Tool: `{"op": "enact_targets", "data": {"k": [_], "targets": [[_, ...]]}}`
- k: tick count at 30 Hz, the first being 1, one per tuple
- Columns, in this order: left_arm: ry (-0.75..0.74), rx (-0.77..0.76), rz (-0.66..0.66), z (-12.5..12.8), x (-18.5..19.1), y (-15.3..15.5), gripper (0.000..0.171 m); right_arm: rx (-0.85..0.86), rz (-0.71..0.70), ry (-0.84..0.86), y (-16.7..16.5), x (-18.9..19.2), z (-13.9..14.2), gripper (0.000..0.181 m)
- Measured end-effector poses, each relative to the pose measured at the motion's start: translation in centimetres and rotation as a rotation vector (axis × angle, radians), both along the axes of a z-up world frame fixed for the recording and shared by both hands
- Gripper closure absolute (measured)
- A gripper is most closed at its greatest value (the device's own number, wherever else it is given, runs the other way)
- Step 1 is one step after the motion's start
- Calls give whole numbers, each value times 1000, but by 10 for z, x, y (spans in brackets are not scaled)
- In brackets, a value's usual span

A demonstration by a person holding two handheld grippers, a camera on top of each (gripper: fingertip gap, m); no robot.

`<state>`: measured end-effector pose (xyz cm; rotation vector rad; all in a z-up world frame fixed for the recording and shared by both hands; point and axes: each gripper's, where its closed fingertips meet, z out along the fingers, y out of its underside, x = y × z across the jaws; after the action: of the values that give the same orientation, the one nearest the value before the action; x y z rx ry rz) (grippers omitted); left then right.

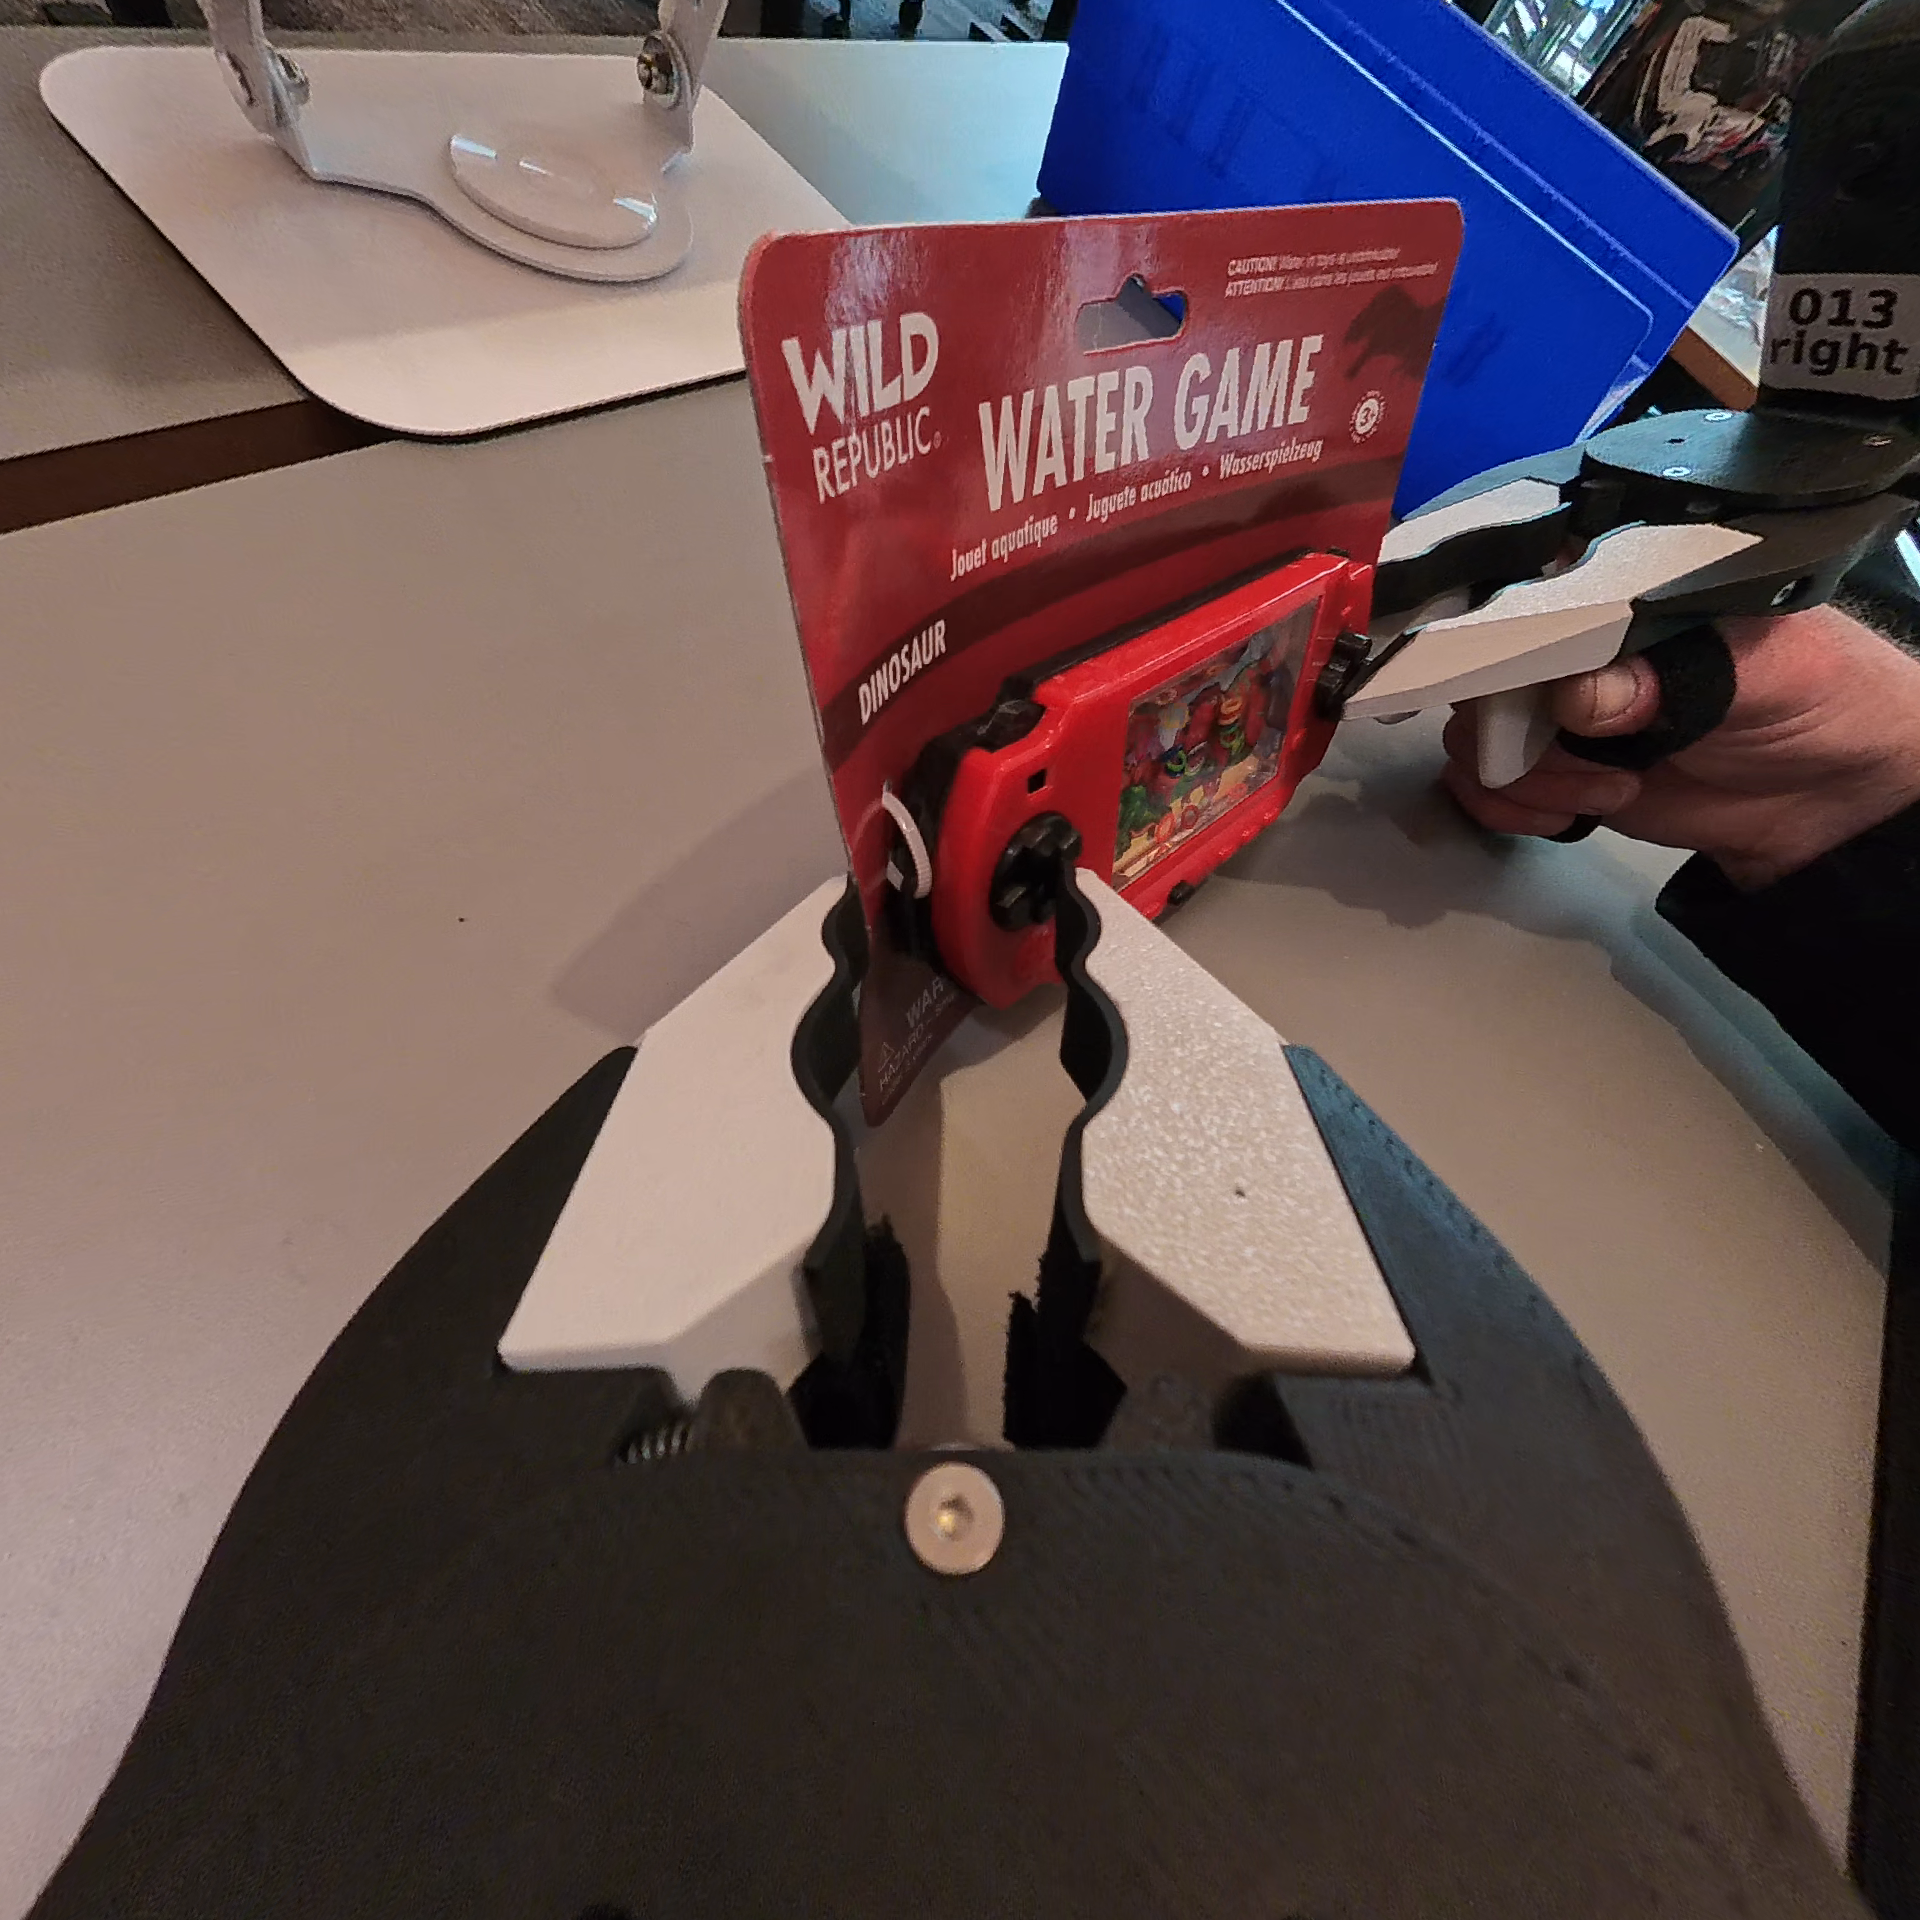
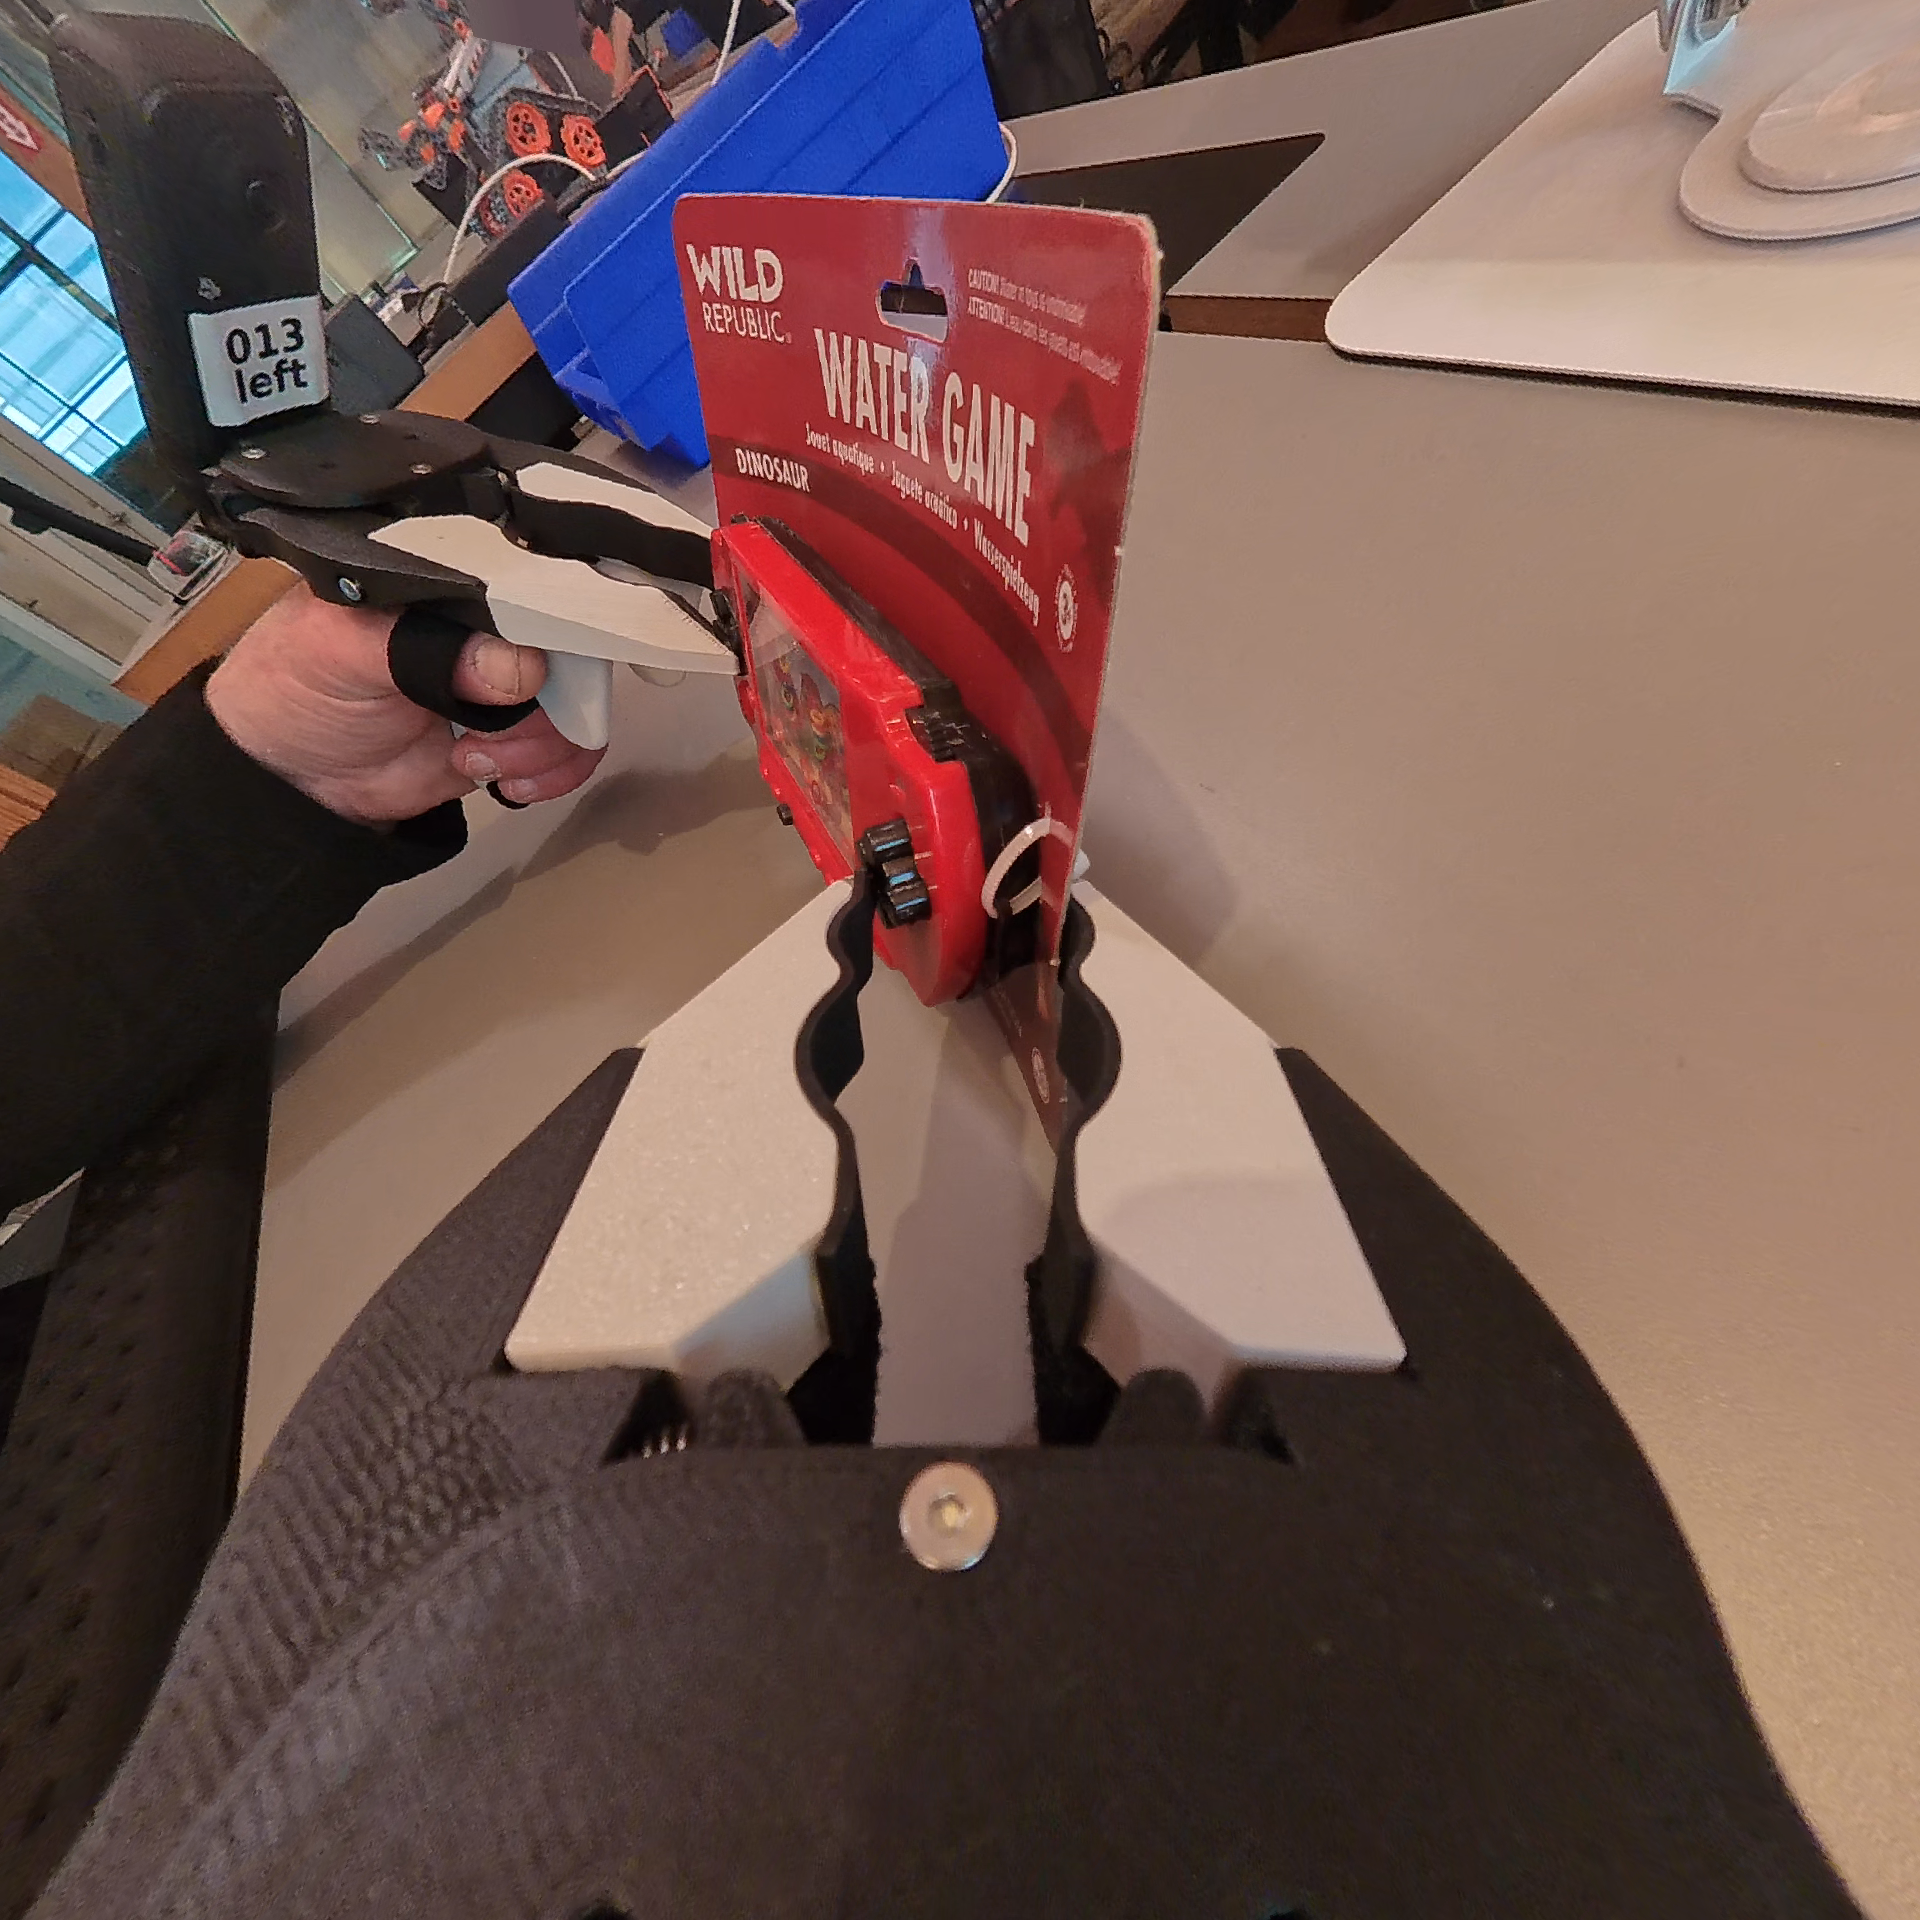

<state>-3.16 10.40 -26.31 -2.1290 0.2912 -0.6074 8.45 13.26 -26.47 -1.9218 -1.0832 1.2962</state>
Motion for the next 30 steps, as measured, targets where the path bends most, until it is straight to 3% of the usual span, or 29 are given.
{"op": "enact_targets", "data": {"k": [7, 15, 30], "targets": [[-3, -4, -1, 0, 1, -1, 137, 1, -2, 1, 1, 1, 0, 149], [-8, 0, 20, -4, 1, 2, 122, 4, 4, 5, 0, 1, 1, 148], [-3, -1, 22, -2, 3, 2, 134, -1, 5, 8, 0, 2, 1, 151]]}}
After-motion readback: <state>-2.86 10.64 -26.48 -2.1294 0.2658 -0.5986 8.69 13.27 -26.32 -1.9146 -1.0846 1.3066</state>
